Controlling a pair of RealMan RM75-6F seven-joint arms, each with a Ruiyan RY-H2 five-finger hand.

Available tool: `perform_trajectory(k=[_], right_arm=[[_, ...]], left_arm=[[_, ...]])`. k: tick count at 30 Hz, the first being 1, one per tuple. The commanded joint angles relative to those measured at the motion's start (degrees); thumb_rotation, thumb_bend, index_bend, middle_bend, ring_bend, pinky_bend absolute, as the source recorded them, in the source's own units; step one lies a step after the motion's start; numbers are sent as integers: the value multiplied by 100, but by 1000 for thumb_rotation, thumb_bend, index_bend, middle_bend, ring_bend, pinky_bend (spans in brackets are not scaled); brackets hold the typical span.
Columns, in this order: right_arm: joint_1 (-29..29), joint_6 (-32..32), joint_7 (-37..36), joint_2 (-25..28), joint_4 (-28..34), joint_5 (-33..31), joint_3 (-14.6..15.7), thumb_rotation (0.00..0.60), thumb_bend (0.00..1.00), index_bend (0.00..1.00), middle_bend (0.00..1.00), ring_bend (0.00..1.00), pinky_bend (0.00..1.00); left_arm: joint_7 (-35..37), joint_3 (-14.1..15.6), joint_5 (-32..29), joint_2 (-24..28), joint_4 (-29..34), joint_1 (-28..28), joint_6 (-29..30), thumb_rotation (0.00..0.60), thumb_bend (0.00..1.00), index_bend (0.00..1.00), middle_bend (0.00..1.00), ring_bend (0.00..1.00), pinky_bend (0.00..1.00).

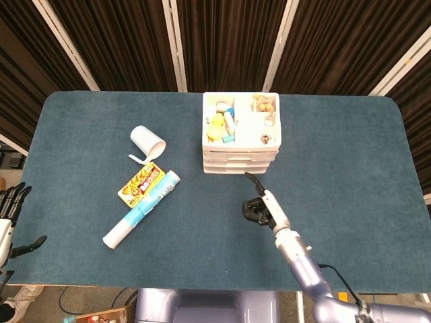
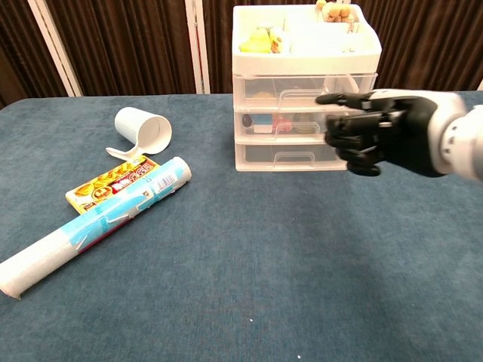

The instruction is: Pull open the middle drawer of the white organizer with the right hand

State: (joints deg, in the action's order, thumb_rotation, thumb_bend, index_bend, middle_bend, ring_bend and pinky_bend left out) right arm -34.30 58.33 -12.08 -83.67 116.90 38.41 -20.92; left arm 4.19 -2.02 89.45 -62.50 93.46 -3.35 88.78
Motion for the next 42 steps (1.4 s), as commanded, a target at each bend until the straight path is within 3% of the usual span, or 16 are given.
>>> perform_trajectory(k=[1, 16, 42], right_arm=[[-278, -109, 75, -302, -323, -390, -162, 600, 689, 0, 879, 829, 886], [-699, -390, -167, -782, -1270, -1130, -713, 600, 689, 0, 879, 829, 886], [-972, -757, -594, -1188, -1810, -1495, -1194, 600, 705, 54, 879, 830, 886]], left_arm=[[16, -9, -19, 0, -3, -11, -17, 600, 8, 0, 0, 0, 31], [13, -45, -51, -33, -56, -55, -36, 600, 7, 0, 0, 0, 31], [104, -46, -148, -5, -14, -85, -131, 600, 7, 0, 0, 0, 31]])
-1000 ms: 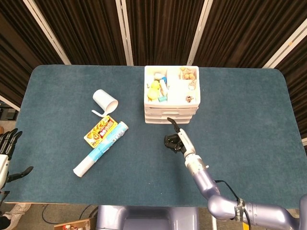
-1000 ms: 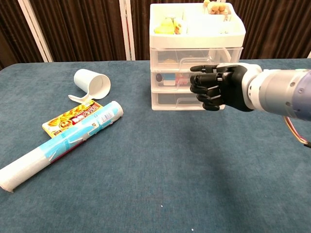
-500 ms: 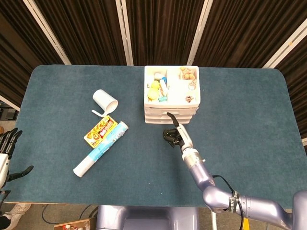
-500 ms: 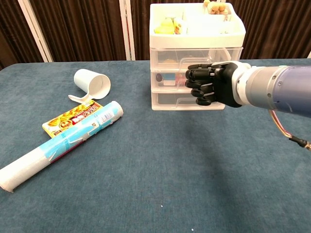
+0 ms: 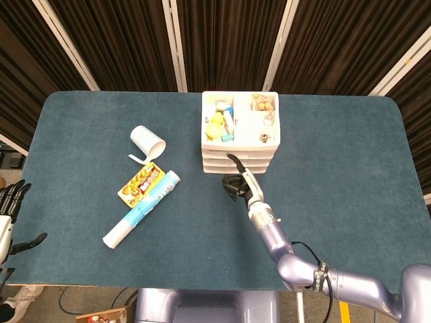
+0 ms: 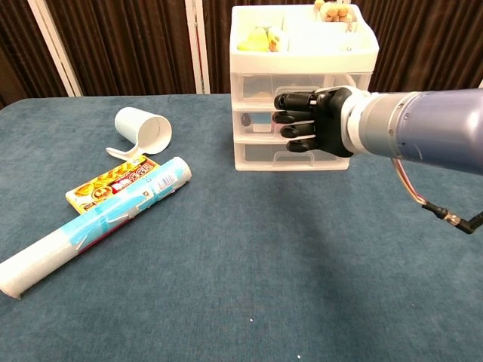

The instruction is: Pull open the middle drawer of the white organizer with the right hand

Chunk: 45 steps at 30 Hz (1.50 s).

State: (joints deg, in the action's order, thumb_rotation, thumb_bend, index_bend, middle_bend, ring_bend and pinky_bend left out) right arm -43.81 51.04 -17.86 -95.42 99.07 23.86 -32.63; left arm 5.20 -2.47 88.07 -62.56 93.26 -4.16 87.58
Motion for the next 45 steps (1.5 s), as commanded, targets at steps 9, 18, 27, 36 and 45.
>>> perform_trajectory(k=[9, 18, 27, 36, 45], right_arm=[[-53, -246, -107, 21, 3, -255, -87, 600, 710, 129, 879, 829, 886], [97, -307, -210, 156, 323, -159, -7, 600, 712, 140, 879, 829, 886], [287, -278, -287, 199, 669, 136, 207, 600, 711, 135, 875, 824, 885], [410, -225, -222, 212, 795, 406, 519, 600, 710, 0, 862, 814, 884], [750, 414, 200, 330, 1362, 1287, 1089, 600, 707, 0, 851, 803, 874]], left_arm=[[-26, 0, -30, -2, 20, -18, -42, 600, 9, 0, 0, 0, 30], [-37, 18, 2, -9, 19, -13, -25, 600, 7, 0, 0, 0, 31], [-61, 23, 15, -15, 24, -12, -13, 600, 8, 0, 0, 0, 31], [-44, 10, -26, -9, 22, -16, -29, 600, 7, 0, 0, 0, 30], [-55, 24, -8, -8, 29, -11, -21, 600, 8, 0, 0, 0, 30]])
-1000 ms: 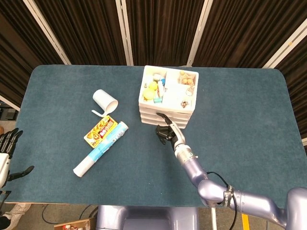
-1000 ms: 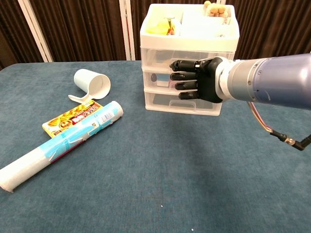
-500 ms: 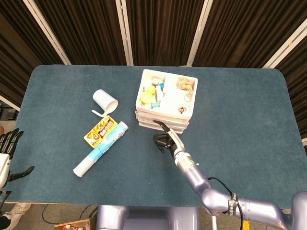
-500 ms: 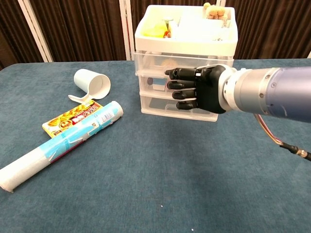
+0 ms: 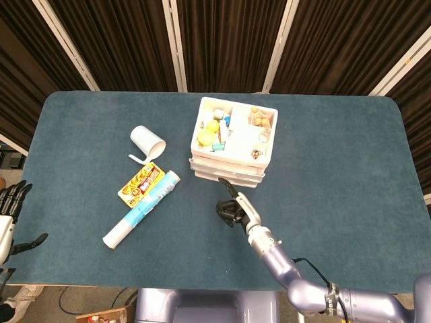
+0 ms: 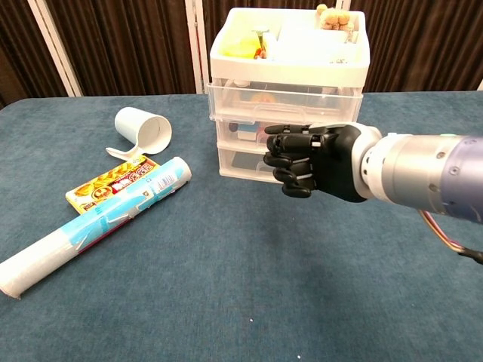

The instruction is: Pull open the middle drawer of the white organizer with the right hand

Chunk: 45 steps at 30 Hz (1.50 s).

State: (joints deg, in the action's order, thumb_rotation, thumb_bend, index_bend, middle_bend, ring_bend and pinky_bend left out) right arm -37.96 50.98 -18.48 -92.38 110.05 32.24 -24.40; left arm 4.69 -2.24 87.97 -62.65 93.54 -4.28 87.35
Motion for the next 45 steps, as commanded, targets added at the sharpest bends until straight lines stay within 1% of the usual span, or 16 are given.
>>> perform_trajectory(k=[1, 4, 7, 9, 12, 16, 20, 26, 31, 38, 40, 43, 45], right_arm=[[237, 617, 379, 27, 380, 677, 384, 600, 705, 5, 851, 803, 874], [415, 1152, 755, 4, 622, 1263, 727, 600, 702, 50, 851, 803, 874], [543, 1633, 1200, -30, 757, 1842, 1012, 600, 699, 64, 851, 803, 874], [564, 1861, 1490, -45, 764, 2068, 1079, 600, 698, 65, 851, 802, 874], [548, 2146, 1956, -31, 824, 2217, 1039, 600, 696, 65, 850, 803, 874], [443, 2256, 2512, 97, 876, 2029, 888, 600, 695, 65, 850, 803, 874], [300, 2276, 2956, 165, 767, 1732, 723, 600, 695, 66, 850, 803, 874], [-22, 2143, 3752, 350, 648, 951, 524, 600, 696, 98, 850, 803, 874], [-207, 2126, 4004, 355, 514, 488, 333, 600, 695, 103, 850, 803, 874], [-342, 2103, 4059, 314, 327, 262, 208, 600, 696, 112, 850, 803, 874], [-370, 2078, 4063, 309, 313, 199, 190, 600, 696, 166, 851, 805, 874], [-424, 2074, 4101, 301, 271, 114, 164, 600, 695, 297, 854, 811, 874], [-446, 2079, 4109, 284, 243, 79, 161, 600, 695, 360, 858, 813, 874]], left_arm=[[-9, 0, 4, 0, 0, 1, 5, 600, 8, 0, 0, 0, 31], [-23, -5, 9, -10, -7, 5, 26, 600, 9, 0, 0, 0, 31], [-37, -4, 37, -23, -25, 9, 56, 600, 9, 0, 0, 0, 31], [-50, -2, 49, -27, -29, 13, 70, 600, 8, 0, 0, 0, 31], [-66, -1, 57, -32, -33, 18, 85, 600, 8, 0, 0, 0, 31], [-77, 2, 48, -35, -34, 19, 75, 600, 8, 0, 0, 0, 30], [-72, -5, 35, -35, -33, 15, 70, 600, 8, 0, 0, 0, 31], [-66, -9, -3, -27, -16, 8, 33, 600, 8, 0, 0, 0, 30], [-59, -11, -22, -21, -6, 2, 12, 600, 8, 0, 0, 0, 30], [-49, -11, -48, -13, 11, -3, -17, 600, 8, 0, 0, 0, 30], [-49, -14, -58, -12, 16, -5, -26, 600, 8, 0, 0, 0, 30], [-48, -14, -73, -9, 21, -8, -42, 600, 8, 0, 0, 0, 30], [-48, -14, -80, -8, 26, -9, -50, 600, 8, 0, 0, 0, 30]])
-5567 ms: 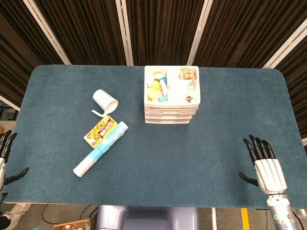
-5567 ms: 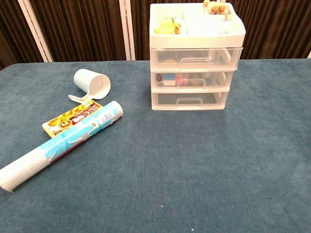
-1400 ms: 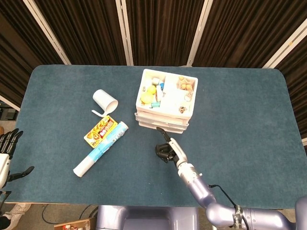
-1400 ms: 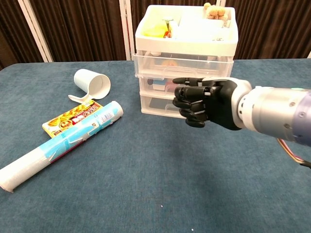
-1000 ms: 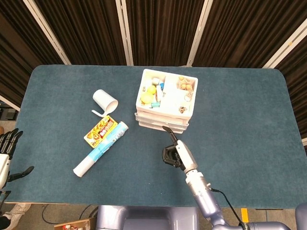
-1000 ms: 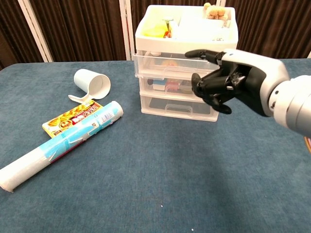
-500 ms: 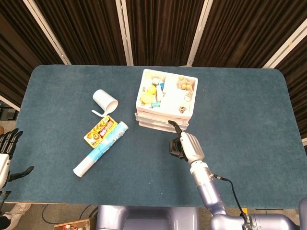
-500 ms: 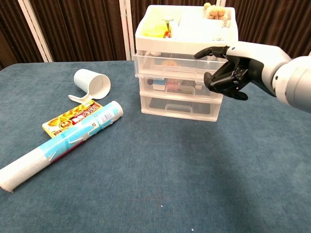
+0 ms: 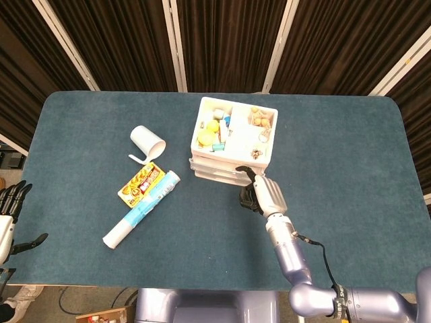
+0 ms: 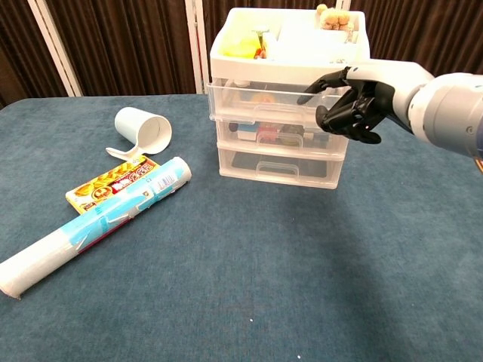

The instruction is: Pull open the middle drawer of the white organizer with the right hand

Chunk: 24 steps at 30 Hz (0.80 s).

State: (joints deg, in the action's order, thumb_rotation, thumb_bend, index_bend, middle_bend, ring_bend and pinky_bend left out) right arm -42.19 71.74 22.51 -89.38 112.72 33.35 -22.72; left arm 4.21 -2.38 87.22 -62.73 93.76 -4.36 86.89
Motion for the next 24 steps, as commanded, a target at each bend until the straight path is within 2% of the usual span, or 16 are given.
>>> perform_trajectory(k=[1, 11, 24], right_arm=[[-30, 1, 5, -23, -29, -52, -9, 600, 695, 374, 860, 814, 874], [19, 66, -53, -32, 71, 78, 146, 600, 695, 413, 862, 815, 874], [257, 229, -252, 103, 569, 581, 392, 600, 695, 419, 863, 816, 874]], left_arm=[[1, -1, -7, 3, 6, -1, -5, 600, 9, 0, 0, 0, 30], [12, 3, -5, 11, 14, 0, -8, 600, 9, 0, 0, 0, 30], [-4, 9, 13, 5, 26, -2, -4, 600, 9, 0, 0, 0, 30]])
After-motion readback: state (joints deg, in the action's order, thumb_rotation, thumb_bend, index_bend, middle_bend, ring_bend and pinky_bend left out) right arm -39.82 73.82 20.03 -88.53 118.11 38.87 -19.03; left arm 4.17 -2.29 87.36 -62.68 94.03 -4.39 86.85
